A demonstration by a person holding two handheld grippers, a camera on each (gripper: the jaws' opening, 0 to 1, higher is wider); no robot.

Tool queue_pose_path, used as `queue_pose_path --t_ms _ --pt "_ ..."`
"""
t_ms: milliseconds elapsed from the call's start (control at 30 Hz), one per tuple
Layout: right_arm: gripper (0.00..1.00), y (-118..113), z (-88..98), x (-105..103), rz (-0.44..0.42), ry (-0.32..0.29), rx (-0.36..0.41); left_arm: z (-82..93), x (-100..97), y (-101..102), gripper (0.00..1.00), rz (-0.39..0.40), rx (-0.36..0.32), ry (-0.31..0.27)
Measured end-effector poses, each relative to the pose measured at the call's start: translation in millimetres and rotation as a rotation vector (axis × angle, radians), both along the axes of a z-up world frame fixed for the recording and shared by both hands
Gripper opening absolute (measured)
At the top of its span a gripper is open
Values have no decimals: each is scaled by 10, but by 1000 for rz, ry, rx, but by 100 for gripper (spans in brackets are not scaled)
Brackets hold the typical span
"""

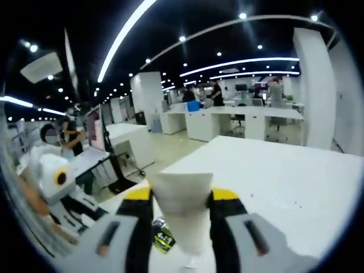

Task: Arrange the skincare products in the storage area until every visible bottle or jar stands upright without overlapping.

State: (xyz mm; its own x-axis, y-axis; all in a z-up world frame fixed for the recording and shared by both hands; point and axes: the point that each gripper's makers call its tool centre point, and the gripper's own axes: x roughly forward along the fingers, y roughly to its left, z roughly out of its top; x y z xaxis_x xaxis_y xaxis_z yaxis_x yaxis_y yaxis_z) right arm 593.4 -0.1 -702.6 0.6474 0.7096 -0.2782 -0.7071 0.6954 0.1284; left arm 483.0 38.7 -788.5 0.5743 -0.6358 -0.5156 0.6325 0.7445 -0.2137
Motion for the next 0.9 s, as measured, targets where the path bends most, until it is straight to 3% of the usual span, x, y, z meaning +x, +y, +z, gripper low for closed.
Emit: queue_pose_path --t_ms 333,667,900 --pt "36 -139 -191 365 -69 15 -10 -44 186 66 23 -4 16 1" --pt "36 -351 -438 729 -160 47 -17 -83 179 74 23 -14 23 11" --pt "36 -363 -561 899 -180 61 -13 -71 202 148 23 -8 28 14"
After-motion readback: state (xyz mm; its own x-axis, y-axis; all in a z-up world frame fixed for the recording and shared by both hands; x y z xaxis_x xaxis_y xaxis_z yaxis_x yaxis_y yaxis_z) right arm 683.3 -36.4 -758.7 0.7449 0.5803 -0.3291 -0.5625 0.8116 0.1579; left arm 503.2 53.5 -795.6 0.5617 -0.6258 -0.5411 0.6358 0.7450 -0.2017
